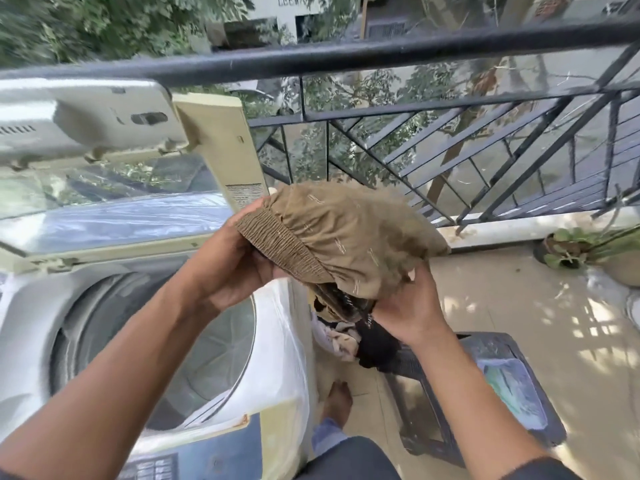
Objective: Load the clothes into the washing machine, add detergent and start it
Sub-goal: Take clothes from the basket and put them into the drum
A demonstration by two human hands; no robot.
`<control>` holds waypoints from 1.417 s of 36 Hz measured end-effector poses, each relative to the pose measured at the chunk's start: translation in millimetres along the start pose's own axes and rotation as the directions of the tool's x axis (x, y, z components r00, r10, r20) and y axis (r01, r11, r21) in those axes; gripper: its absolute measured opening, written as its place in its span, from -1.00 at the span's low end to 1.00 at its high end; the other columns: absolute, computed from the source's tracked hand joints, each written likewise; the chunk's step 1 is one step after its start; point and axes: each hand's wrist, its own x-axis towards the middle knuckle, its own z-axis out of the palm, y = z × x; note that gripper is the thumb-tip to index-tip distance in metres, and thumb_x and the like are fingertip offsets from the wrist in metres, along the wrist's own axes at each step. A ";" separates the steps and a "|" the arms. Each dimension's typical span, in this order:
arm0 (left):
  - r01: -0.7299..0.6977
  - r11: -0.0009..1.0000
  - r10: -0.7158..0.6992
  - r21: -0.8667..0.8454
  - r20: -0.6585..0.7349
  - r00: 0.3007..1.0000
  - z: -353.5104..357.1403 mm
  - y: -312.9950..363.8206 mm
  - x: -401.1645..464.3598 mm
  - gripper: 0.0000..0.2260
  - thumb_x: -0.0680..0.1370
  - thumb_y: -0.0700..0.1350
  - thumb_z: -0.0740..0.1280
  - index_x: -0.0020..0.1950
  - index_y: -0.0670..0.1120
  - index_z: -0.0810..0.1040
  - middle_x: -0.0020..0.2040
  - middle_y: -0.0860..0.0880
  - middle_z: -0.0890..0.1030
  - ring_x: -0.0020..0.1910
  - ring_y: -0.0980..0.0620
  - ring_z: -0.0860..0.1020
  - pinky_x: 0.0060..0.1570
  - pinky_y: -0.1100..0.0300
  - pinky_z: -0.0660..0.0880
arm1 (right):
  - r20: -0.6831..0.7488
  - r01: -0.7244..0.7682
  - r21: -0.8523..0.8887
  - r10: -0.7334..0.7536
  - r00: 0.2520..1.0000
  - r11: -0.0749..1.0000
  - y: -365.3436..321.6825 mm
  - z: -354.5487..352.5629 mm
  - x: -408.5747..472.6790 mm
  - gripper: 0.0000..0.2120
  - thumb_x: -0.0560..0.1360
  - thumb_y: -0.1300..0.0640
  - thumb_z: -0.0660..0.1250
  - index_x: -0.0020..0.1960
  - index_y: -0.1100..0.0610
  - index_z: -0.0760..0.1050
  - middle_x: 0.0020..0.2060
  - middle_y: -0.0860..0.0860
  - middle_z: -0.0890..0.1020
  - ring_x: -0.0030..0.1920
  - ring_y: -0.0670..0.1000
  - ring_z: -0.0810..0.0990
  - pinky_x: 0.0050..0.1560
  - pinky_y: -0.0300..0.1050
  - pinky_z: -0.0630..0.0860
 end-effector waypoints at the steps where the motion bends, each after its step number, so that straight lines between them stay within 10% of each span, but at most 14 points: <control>1: 0.002 1.000 -0.002 -0.017 0.003 1.000 -9.0 -1.3 -4.3 -0.57 0.77 -0.11 0.04 0.22 -0.08 0.73 0.19 -0.16 0.74 0.09 -0.12 0.75 -0.02 -0.11 0.72 | -0.005 0.017 -0.012 -0.017 1.000 1.000 0.6 5.7 -1.0 -0.41 0.63 -0.31 0.20 0.44 0.08 0.53 0.35 0.18 0.62 0.31 0.23 0.63 0.27 0.22 0.57; 4: -0.033 0.998 0.034 -0.049 0.023 0.999 -39.0 -3.6 -19.3 -0.75 0.56 -0.05 0.38 0.17 -0.06 0.76 0.17 -0.15 0.74 0.09 -0.11 0.75 -0.04 -0.10 0.72 | 0.022 0.080 -0.095 -0.078 0.997 0.992 3.6 21.3 -6.3 -0.51 0.57 -0.18 0.27 0.30 0.13 0.63 0.22 0.19 0.65 0.13 0.20 0.66 0.11 0.09 0.64; 7: -0.049 0.992 0.047 -0.113 -0.022 0.999 -75.8 -4.5 -32.0 -0.42 0.24 -0.05 0.66 0.24 -0.12 0.71 0.28 -0.20 0.68 0.16 -0.14 0.72 0.15 -0.21 0.67 | 0.194 0.167 -0.221 -0.125 0.973 0.961 9.2 38.4 -16.1 -0.52 0.26 -0.02 0.59 0.13 0.16 0.71 0.05 0.17 0.71 -0.02 0.16 0.72 -0.09 -0.03 0.67; 13: -0.112 0.968 0.071 -0.226 -0.183 0.981 -126.0 -0.8 -61.3 -0.74 0.48 -0.14 0.38 0.11 -0.11 0.76 0.22 -0.16 0.72 0.15 -0.10 0.73 0.12 -0.12 0.69 | 0.325 0.384 -0.455 -0.252 0.911 0.803 38.5 83.1 -34.8 -0.07 0.12 0.05 0.71 0.42 0.27 0.49 0.28 0.23 0.63 0.27 0.22 0.62 0.21 0.17 0.61; 17: -0.044 0.989 -0.007 -0.138 -0.347 0.938 -149.6 -2.6 -77.3 -0.65 0.72 0.06 0.19 0.29 -0.07 0.69 0.31 -0.14 0.68 0.21 -0.10 0.69 0.20 -0.04 0.64 | 0.278 0.485 -0.662 -0.414 0.867 0.571 93.5 120.1 -48.4 -0.64 0.22 0.31 0.50 0.02 0.17 0.71 0.03 0.08 0.76 0.13 0.08 0.70 0.17 0.11 0.61; 21: 0.065 0.987 -0.129 -0.147 -0.482 0.867 -178.3 -11.8 -95.1 -0.70 0.70 0.02 0.22 -0.02 -0.06 0.69 -0.03 -0.09 0.74 -0.17 -0.05 0.73 -0.21 0.06 0.67 | 0.277 0.356 -0.891 -0.284 0.918 0.281 156.0 148.5 -43.3 -0.86 0.48 0.19 0.52 -0.18 -0.02 0.73 -0.18 -0.19 0.75 -0.12 -0.20 0.69 -0.01 -0.28 0.57; 25: 0.157 0.984 -0.178 -0.084 -0.507 0.843 -207.0 -21.3 -113.4 -0.64 0.74 -0.07 0.11 -0.16 -0.04 0.58 -0.35 -0.03 0.66 -0.46 0.02 0.63 -0.46 0.20 0.55 | 0.194 0.194 -0.973 -0.014 0.981 0.120 218.0 163.9 -22.7 -0.70 0.40 -0.13 0.49 0.11 -0.14 0.62 0.09 -0.16 0.73 0.16 -0.12 0.66 0.29 -0.07 0.56; 29: 0.210 0.975 -0.217 -0.077 -0.548 0.808 -239.0 -28.8 -130.6 -0.70 0.70 -0.12 0.11 -0.02 -0.13 0.62 -0.32 -0.10 0.67 -0.45 -0.04 0.62 -0.47 0.23 0.51 | 0.108 0.104 -0.992 0.052 0.993 0.074 282.0 175.0 4.8 -0.49 0.40 -0.35 0.41 0.18 -0.03 0.63 0.09 -0.03 0.74 0.11 0.02 0.69 0.24 0.05 0.62; 33: 0.205 0.975 -0.215 -0.084 -0.573 0.791 -270.4 -34.8 -144.7 -0.70 0.71 -0.11 0.13 0.20 -0.18 0.63 -0.18 -0.14 0.72 -0.33 -0.04 0.68 -0.41 0.19 0.57 | -0.038 -0.038 -0.998 0.003 0.999 -0.043 326.3 185.3 36.6 -0.60 0.63 -0.24 0.28 -0.14 0.09 0.46 -0.19 -0.02 0.54 -0.17 -0.03 0.56 -0.29 -0.29 0.50; 36: 0.215 0.973 -0.224 -0.088 -0.607 0.763 -289.0 -38.6 -150.1 -0.69 0.72 -0.12 0.14 0.12 -0.20 0.65 -0.20 -0.14 0.74 -0.38 -0.01 0.70 -0.47 0.25 0.56 | -0.075 -0.072 -0.978 0.005 0.997 -0.195 353.7 184.1 67.4 -0.51 0.65 -0.27 0.20 -0.08 0.17 0.46 -0.09 0.10 0.58 0.01 0.13 0.59 -0.10 -0.04 0.39; 45: 0.272 0.962 -0.212 -0.018 -0.679 0.703 -329.0 -37.7 -147.8 -0.68 0.56 -0.16 0.26 0.23 -0.27 0.62 0.15 -0.34 0.67 0.16 -0.38 0.64 -0.05 0.03 0.63 | -0.233 -0.238 -0.969 0.079 0.969 0.066 395.4 174.2 137.0 -0.62 0.63 -0.06 0.35 0.35 0.10 0.45 0.15 0.07 0.65 0.08 0.05 0.63 0.09 -0.01 0.59; 51: 0.310 0.949 -0.195 0.050 -0.679 0.707 -336.7 -40.9 -143.7 -0.53 0.72 -0.10 0.23 0.65 0.00 0.29 0.53 -0.05 0.43 0.50 -0.09 0.40 0.36 0.07 0.34 | -0.199 -0.200 -0.980 0.029 0.980 0.007 384.7 172.4 137.7 -0.47 0.65 0.00 0.34 0.58 0.03 0.32 0.38 0.09 0.52 0.31 0.11 0.55 0.12 -0.05 0.57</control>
